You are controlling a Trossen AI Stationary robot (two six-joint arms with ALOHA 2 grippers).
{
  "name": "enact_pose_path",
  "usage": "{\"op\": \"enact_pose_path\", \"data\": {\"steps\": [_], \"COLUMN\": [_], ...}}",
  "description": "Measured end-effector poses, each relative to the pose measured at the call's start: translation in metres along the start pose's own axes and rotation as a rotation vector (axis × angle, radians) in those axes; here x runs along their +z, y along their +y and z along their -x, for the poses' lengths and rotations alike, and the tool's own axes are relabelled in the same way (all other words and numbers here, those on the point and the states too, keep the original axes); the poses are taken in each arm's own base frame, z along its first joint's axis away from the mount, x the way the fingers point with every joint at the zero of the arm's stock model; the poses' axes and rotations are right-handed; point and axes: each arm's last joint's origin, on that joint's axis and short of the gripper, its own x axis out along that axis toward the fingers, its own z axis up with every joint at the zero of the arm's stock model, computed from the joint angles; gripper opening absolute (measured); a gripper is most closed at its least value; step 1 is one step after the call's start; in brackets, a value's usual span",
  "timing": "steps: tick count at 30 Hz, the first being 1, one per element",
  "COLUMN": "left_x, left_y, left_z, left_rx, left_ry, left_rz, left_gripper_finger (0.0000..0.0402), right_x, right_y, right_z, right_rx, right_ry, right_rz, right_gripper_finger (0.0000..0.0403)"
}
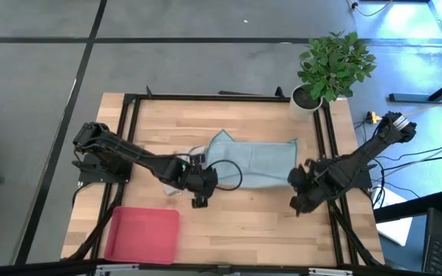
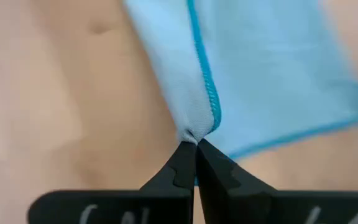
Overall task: Roll microfiber towels into tight, uniform cylinder then place into a basket
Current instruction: Fold the blue towel
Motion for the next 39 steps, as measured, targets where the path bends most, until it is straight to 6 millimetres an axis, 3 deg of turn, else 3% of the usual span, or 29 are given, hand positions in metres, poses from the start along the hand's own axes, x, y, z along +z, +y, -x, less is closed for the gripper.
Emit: {"op": "enact_pose_path", "data": {"steps": [8, 22, 29, 39], "left_x": [-0.018, -0.032, -0.004, 0.053], "left_y": [-0.027, -0.054, -0.042, 0.009], "left_z": [-0.008, 0.004, 0.022, 0.081], "left_rx": [-0.195, -0.34, -0.193, 0.158], "left_ry": [0.017, 0.088, -0.09, -0.242], "left_rz": [0.014, 0.035, -0.1, -0.172], "left_gripper_finger": [0.0, 0.0, 0.0, 0.0], "right_x": [-0.019, -0.034, -0.017, 0.033], "right_y": [0.014, 0.029, 0.02, -0.005], "right_z": [-0.014, 0.0, 0.032, 0.106], "right_rx": [0.152, 0.263, 0.092, -0.133], "right_ry": [0.007, 0.087, -0.05, -0.313], "right_rz": [-0.018, -0.063, 0.046, 0.138], "right_gripper_finger": [0.001, 0.001, 0.001, 0.001]}}
